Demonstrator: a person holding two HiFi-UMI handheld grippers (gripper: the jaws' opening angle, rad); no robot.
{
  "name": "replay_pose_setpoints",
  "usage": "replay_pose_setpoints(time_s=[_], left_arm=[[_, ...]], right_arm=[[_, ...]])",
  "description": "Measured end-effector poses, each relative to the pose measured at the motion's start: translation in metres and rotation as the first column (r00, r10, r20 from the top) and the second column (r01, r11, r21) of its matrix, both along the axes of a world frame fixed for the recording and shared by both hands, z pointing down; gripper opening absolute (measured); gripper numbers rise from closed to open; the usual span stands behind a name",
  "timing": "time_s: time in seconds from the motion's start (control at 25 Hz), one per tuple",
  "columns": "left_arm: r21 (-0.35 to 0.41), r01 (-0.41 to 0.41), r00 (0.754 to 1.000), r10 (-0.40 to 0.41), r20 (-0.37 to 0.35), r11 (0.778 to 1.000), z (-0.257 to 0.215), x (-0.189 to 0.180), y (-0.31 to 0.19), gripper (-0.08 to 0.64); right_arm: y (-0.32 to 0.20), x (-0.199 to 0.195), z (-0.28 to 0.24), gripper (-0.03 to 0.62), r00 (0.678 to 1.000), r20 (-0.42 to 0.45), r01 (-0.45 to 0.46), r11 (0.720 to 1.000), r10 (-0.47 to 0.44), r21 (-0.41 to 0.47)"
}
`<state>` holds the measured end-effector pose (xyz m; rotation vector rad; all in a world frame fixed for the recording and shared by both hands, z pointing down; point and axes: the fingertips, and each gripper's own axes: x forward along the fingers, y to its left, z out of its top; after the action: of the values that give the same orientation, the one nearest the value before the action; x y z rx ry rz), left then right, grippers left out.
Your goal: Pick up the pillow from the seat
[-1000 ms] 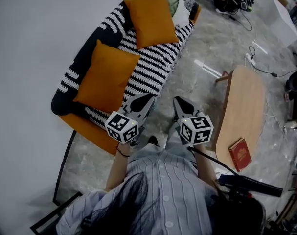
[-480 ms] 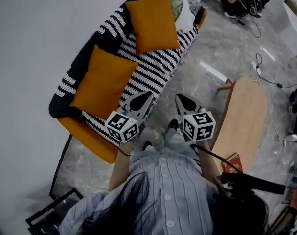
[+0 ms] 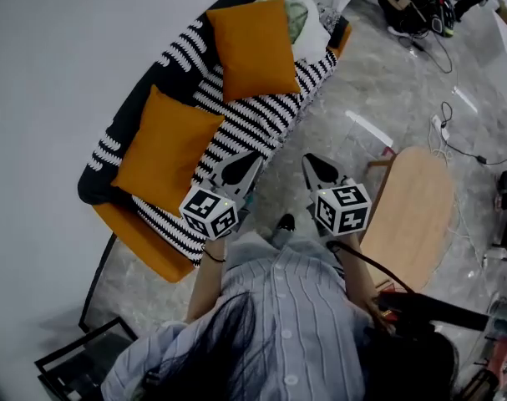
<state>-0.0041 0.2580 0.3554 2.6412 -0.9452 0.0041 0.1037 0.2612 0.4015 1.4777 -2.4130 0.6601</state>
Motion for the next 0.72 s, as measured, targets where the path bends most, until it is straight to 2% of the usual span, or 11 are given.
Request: replay_pose_setpoints(time_s=[0.16,0.44,0.72], left_arm=[[-0.014,0.000,1.000,0.000,0.025,1.000,0.004,0.016,-0.006,0.012],[-0.030,0.038,0.999,-0.036,0.037,0.999,0.010,0.015,-0.025,0.012],[-0.051,0.042,0.999,-0.041,0.028,0.998,0.021,0.023,-0.068,0.012]], right_arm=[[-0.010,0.017,0.004,0.031,1.000,0.023,-0.001,1.000,0.002,-0.010],[-0.028,0.019,0.015,0.031,0.999,0.040,0.025,0.999,-0.024,-0.033],[-0.062,0.027,0.025,0.031,0.999,0.028,0.046,0.998,-0.045,-0.047]])
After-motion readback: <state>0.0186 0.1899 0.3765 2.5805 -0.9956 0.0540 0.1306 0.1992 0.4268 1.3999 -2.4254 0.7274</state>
